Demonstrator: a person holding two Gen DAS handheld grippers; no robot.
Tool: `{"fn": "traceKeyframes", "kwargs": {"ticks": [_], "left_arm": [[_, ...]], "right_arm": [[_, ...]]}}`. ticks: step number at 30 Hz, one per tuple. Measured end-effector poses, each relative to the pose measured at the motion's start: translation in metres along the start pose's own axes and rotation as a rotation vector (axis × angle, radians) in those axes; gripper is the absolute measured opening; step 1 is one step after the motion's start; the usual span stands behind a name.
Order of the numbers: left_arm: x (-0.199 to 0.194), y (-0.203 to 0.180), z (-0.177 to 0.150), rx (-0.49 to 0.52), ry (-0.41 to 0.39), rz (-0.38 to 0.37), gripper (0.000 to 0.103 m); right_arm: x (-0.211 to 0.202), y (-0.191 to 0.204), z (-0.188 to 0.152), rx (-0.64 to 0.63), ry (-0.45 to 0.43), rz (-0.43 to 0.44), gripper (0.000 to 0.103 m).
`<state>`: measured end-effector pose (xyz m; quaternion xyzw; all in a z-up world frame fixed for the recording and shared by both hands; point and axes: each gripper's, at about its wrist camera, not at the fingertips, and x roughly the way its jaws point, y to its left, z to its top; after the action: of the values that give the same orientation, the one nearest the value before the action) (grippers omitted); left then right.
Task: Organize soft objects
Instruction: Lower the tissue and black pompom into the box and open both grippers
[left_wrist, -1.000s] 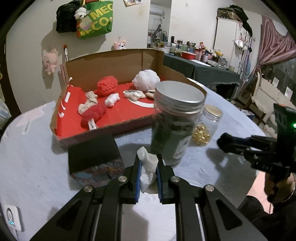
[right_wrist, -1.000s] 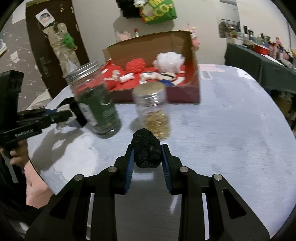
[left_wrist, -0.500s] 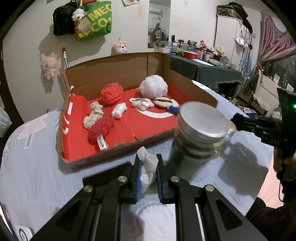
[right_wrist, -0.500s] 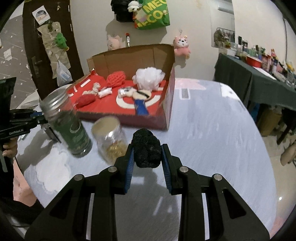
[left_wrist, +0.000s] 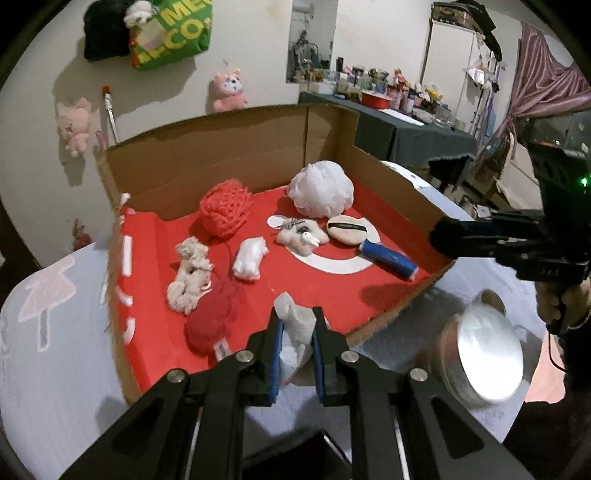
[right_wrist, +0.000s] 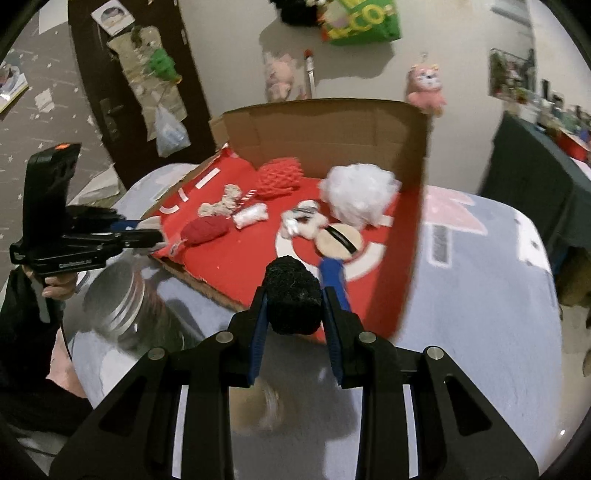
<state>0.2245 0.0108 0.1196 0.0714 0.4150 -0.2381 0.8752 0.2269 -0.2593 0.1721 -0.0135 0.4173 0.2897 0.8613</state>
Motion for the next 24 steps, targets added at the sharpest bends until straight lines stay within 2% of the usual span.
{"fn": "traceKeyframes", "kwargs": {"ticks": [6, 13, 20, 24], "left_arm": [[0.036, 0.005, 0.025, 0.037, 0.093, -0.083, 0.015], [0.076, 0.009, 0.038, 0.066, 0.197, -0.102, 0.015], [0.097, 0.011, 0.037, 0.075, 0.267, -0.089, 0.015], [0.106, 0.009, 0.037, 0.076, 0.297, -0.078, 0.015]], "right_arm": [[0.052, 0.004, 0.034, -0.015, 0.122, 0.071, 0.027], [0.108, 0.002, 0.050, 0.012, 0.295, 0.128, 0.027], [0.129, 0.009, 0.053, -0.028, 0.378, 0.096, 0.027], [0.134, 0.012, 0.050, -0.059, 0.399, 0.049, 0.028]]}}
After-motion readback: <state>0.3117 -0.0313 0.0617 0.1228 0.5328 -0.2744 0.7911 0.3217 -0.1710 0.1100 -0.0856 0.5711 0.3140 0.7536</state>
